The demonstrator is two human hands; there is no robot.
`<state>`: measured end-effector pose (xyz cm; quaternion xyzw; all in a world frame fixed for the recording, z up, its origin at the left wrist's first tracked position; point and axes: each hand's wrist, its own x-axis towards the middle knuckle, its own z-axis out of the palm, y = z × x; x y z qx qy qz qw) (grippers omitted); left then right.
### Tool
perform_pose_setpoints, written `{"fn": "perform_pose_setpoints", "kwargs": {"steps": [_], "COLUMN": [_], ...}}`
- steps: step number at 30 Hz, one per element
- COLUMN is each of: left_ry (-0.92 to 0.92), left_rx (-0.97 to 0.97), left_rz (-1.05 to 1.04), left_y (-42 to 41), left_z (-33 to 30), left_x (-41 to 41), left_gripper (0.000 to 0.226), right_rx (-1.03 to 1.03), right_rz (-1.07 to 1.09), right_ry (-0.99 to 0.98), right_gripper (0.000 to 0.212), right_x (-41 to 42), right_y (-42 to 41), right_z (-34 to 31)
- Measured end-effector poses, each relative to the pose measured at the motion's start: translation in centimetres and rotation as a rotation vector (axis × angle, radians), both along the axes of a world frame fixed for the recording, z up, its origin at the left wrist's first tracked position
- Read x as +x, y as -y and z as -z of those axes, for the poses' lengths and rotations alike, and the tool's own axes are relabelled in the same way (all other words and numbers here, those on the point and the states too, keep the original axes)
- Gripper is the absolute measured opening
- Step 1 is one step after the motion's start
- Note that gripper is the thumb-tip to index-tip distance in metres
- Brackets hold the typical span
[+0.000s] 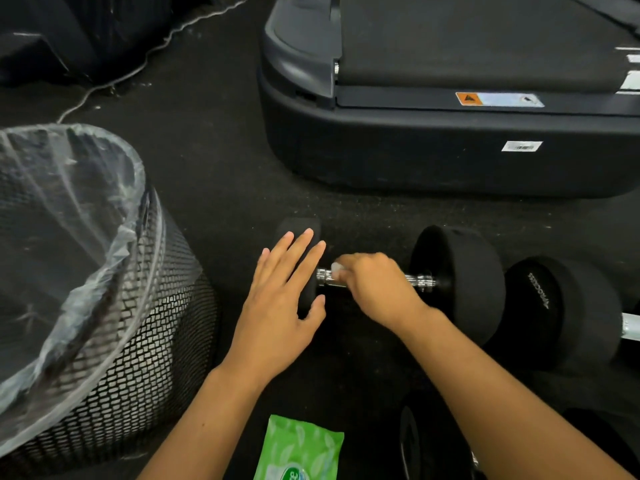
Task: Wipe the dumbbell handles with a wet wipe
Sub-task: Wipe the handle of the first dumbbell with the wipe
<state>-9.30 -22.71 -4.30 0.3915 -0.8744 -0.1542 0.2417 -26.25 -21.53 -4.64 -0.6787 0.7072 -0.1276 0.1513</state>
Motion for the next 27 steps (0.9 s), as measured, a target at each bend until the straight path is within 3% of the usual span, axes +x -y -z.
{"fn": "perform_pose_setpoints", "kwargs": {"steps": [3,7,11,16,20,27], "left_ry": [-0.005,-0.013,-0.012,-0.009,-0.025,-0.035], "left_rx": [-0.007,0.002,-0.009,-0.001,-0.013,-0.018], "left_rz": [-0.001,-0.006,-0.004,-0.013,-0.008,-0.001], "left_y": [0.0,0.0,0.0,0.1,0.0,0.1], "left_z": [0.0,-0.1,0.0,-0.1,0.0,0.1], "left_x": [0.0,0.0,0.0,-0.2,-0.2,-0.1], "left_gripper": [0.071,0.070,0.071,0.070,0.069,0.063], "right_rx": [0.055,-0.079,0.047,-0.057,-0.030,-0.100], "right_rz": [0.058,-0.049,0.079,-0.066,0.029,-0.045], "right_ry": [0.051,0.049,0.161,0.022,0.059,-0.019], "right_gripper": [0.019,0.022,0.023,0.033,0.029,0.030], "right_x": [0.4,0.5,-0.5,0.8,0.5,0.4], "right_y": [1.2,-0.9,0.6,-0.9,0.4,-0.9], "right_z": [0.1,0.3,0.1,0.4,0.2,0.3]}}
